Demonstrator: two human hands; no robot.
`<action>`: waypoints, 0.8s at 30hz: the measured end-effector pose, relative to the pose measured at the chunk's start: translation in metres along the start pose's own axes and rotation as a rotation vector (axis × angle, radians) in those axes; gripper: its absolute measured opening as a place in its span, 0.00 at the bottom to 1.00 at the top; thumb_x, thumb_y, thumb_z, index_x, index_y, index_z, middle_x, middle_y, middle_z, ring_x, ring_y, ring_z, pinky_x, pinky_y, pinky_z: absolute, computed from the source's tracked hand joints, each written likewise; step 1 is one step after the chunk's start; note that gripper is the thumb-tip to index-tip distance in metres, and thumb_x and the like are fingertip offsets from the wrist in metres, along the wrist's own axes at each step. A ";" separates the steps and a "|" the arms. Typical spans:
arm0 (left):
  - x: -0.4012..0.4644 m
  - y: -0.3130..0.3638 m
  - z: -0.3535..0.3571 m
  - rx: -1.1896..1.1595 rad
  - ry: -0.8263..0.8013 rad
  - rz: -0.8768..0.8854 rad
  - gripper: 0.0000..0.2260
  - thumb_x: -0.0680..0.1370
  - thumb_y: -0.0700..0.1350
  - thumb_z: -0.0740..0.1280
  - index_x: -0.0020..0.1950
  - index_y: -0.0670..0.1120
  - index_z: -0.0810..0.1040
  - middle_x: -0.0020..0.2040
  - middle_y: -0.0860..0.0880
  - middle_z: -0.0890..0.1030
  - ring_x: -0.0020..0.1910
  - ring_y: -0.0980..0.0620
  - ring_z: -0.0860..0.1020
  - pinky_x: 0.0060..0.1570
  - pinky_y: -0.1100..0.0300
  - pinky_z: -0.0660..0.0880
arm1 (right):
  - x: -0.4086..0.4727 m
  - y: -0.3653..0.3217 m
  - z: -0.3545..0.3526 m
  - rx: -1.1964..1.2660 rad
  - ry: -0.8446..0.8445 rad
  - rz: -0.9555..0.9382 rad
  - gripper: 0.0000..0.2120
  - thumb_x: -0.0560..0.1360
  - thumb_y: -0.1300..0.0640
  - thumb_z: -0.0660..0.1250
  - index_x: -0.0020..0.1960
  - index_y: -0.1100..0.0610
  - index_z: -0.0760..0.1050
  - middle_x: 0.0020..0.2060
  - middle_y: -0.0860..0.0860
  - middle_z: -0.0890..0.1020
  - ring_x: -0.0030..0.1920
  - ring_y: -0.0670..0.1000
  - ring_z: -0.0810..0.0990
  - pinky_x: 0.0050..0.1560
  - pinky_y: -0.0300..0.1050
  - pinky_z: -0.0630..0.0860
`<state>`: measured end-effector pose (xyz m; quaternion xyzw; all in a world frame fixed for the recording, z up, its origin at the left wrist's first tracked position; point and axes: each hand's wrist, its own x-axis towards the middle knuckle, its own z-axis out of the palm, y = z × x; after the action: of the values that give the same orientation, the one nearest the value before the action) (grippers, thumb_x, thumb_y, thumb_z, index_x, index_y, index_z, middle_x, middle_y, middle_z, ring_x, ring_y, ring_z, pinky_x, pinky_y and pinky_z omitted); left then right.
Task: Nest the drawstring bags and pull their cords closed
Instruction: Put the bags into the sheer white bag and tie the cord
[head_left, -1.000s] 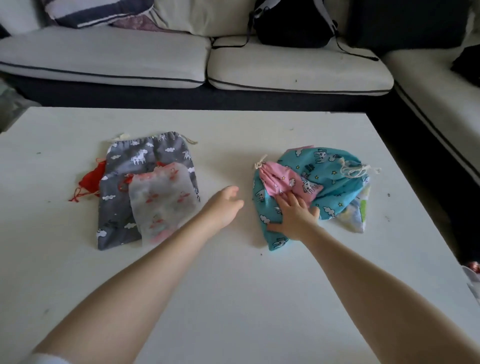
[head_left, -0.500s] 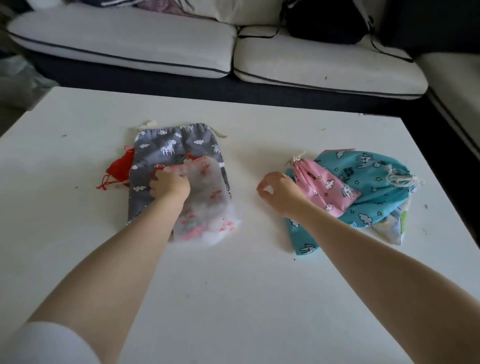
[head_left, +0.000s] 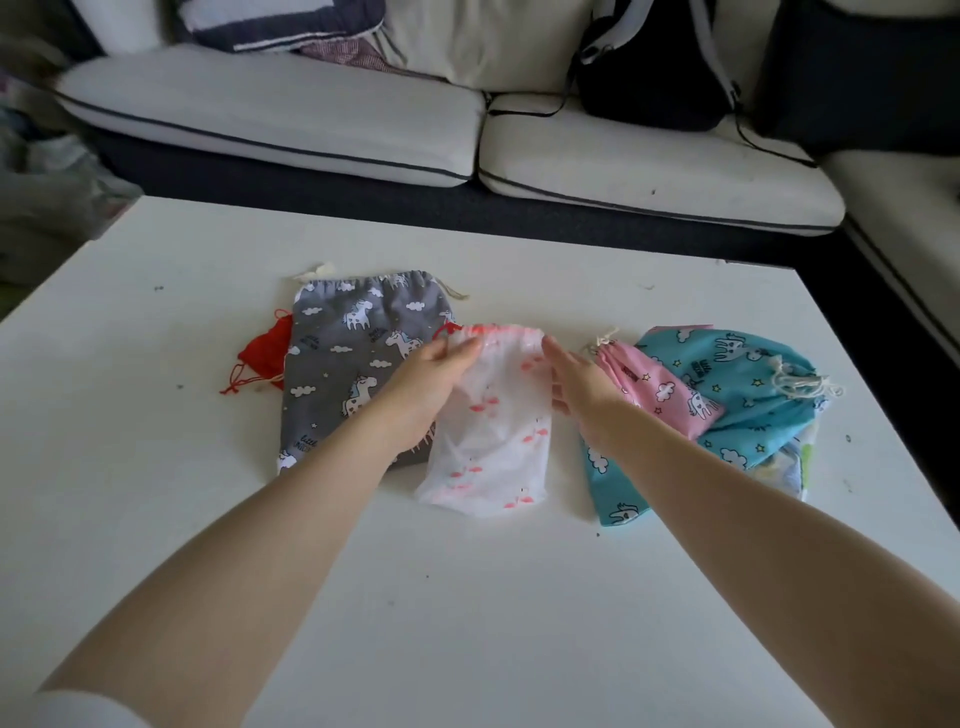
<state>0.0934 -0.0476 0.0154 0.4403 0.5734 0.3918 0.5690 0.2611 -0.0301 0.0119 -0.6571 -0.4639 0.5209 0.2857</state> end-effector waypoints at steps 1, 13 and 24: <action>-0.006 0.006 0.005 0.001 -0.052 0.009 0.06 0.76 0.54 0.65 0.47 0.54 0.79 0.49 0.55 0.81 0.52 0.55 0.78 0.60 0.56 0.71 | -0.004 -0.001 -0.005 0.151 0.001 0.053 0.21 0.78 0.43 0.57 0.52 0.60 0.76 0.51 0.55 0.81 0.55 0.57 0.78 0.65 0.54 0.70; -0.076 0.061 0.052 0.088 -0.039 0.319 0.13 0.81 0.51 0.57 0.56 0.52 0.79 0.53 0.57 0.78 0.53 0.64 0.73 0.51 0.68 0.66 | -0.077 -0.011 -0.067 0.808 0.045 0.005 0.12 0.77 0.60 0.61 0.35 0.58 0.74 0.28 0.51 0.78 0.26 0.49 0.76 0.34 0.43 0.74; -0.114 0.066 0.092 -0.424 -0.149 0.220 0.21 0.81 0.48 0.56 0.29 0.48 0.77 0.31 0.54 0.78 0.34 0.56 0.75 0.39 0.62 0.69 | -0.150 0.002 -0.126 0.759 0.076 -0.286 0.14 0.80 0.58 0.56 0.37 0.58 0.72 0.36 0.53 0.77 0.37 0.51 0.75 0.42 0.45 0.73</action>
<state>0.1855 -0.1401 0.1093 0.3984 0.3833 0.5294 0.6435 0.3777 -0.1538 0.1106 -0.4527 -0.3146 0.5854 0.5945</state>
